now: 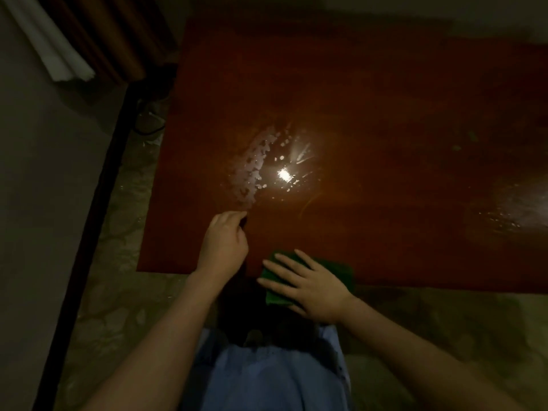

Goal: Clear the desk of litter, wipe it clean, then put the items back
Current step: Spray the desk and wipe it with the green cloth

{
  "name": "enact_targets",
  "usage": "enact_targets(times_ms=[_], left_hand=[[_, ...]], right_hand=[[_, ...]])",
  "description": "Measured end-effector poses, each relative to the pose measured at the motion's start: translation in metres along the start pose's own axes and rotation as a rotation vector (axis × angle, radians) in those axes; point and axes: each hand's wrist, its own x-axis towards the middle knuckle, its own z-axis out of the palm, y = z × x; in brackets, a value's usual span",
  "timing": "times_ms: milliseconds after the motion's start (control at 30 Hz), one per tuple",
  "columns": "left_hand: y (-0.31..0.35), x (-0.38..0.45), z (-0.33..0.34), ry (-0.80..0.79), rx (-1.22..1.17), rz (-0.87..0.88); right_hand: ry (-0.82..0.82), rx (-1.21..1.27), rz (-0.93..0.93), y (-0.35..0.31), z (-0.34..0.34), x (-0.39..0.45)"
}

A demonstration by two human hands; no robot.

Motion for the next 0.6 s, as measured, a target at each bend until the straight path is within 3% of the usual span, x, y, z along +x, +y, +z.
enact_targets(times_ms=[100, 200, 300, 367, 433, 600], left_hand=[[0.019, -0.001, 0.007, -0.006, -0.031, -0.01], [0.035, -0.005, 0.021, -0.04, -0.037, 0.002], [0.053, -0.007, 0.035, -0.041, -0.052, -0.003], [0.065, -0.006, 0.044, -0.033, -0.06, -0.002], [0.075, -0.004, 0.05, -0.021, -0.06, -0.007], [0.097, 0.017, 0.057, 0.059, -0.034, -0.133]], right_hand=[[-0.003, 0.046, 0.144, 0.031, 0.011, -0.051], [0.012, 0.201, 0.471, 0.068, 0.007, -0.084], [0.093, 0.323, 0.907, 0.105, -0.003, -0.066], [0.068, 0.329, 1.052, 0.12, -0.013, -0.03], [0.031, 0.311, 0.928, 0.115, -0.028, 0.004], [0.029, 0.269, 0.303, 0.067, -0.018, 0.003]])
